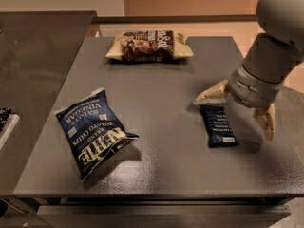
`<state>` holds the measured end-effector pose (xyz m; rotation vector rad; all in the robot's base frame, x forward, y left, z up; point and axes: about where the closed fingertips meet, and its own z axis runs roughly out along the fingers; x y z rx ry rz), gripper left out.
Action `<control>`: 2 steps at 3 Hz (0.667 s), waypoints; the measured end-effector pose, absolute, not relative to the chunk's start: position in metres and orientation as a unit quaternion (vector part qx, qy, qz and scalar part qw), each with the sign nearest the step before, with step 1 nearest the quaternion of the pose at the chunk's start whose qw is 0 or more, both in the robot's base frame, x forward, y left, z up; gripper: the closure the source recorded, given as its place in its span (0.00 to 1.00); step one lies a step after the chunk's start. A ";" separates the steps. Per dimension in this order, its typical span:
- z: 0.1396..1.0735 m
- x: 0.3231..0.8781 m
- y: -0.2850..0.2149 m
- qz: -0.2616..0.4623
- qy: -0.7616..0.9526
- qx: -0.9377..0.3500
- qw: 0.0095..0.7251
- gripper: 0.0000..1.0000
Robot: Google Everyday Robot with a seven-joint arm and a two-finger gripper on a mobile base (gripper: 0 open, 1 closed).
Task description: Move rxbar blueberry near blue chip bag
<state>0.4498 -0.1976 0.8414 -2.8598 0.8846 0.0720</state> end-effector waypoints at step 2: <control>0.823 0.440 -0.188 0.039 0.258 -0.963 0.063 0.18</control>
Offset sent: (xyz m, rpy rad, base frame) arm -0.0151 0.0118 -0.0275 -0.0197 0.0581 0.1109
